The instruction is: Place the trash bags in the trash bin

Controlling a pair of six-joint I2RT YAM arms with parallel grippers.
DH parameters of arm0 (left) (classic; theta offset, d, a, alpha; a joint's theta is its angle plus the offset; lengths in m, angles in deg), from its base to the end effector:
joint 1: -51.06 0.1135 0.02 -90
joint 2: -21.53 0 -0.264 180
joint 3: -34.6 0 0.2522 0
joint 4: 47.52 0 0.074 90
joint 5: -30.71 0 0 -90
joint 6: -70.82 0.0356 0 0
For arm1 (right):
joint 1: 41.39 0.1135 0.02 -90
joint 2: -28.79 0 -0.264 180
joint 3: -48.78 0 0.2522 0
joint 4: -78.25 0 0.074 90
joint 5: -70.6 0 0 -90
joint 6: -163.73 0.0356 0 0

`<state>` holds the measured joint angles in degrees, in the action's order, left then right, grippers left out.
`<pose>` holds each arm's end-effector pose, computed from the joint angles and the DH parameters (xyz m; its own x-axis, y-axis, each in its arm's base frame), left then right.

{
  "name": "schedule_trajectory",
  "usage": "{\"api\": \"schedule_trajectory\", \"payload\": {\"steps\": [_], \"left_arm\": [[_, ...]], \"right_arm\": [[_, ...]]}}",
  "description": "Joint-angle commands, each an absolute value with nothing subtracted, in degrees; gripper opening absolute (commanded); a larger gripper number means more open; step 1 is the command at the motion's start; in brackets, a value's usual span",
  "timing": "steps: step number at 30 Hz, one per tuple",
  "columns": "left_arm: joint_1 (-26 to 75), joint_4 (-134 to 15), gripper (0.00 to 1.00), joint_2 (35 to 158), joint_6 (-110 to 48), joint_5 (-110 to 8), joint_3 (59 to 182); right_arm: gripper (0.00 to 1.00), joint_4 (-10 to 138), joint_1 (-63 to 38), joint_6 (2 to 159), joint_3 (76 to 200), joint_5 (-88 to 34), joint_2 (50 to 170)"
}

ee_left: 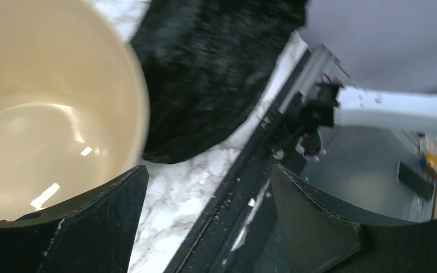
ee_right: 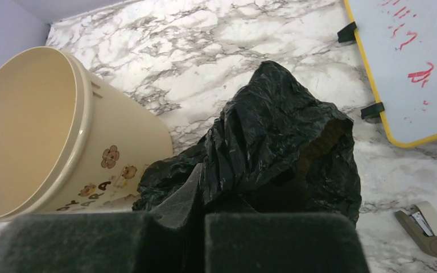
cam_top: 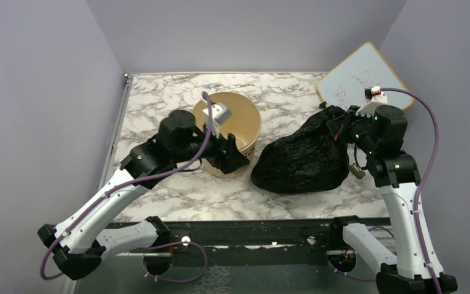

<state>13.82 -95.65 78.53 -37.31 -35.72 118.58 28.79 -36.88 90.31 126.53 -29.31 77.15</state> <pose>0.1509 -0.1326 0.4109 -0.5380 0.0507 -0.8414 0.7199 0.5469 -0.4273 0.1658 0.0192 0.3971 -0.3960 0.2507 -0.8834 -0.1311 0.9367 0.3246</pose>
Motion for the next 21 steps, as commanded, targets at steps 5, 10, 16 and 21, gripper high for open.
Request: {"api": "schedule_trajectory", "payload": {"steps": [5, 10, 16, 21], "left_arm": [[-16.7, -87.7, 0.84, 82.4, -34.7, -70.2, 117.8], [-23.9, -85.2, 0.86, 91.8, -32.1, -75.2, 116.1], [-26.2, -84.3, 0.91, 98.4, -32.0, -81.4, 114.9], [-26.2, -80.2, 0.96, 100.0, -29.7, -80.5, 113.5]], "right_arm": [[0.01, 29.5, -36.8, 94.8, 126.1, -29.7, 78.5], [0.01, 31.4, -36.9, 100.2, 124.1, -25.5, 76.1], [0.01, 32.2, -36.9, 102.5, 123.4, -21.5, 73.1], [0.03, 30.9, -36.9, 105.8, 123.5, -20.9, 72.3]]}}
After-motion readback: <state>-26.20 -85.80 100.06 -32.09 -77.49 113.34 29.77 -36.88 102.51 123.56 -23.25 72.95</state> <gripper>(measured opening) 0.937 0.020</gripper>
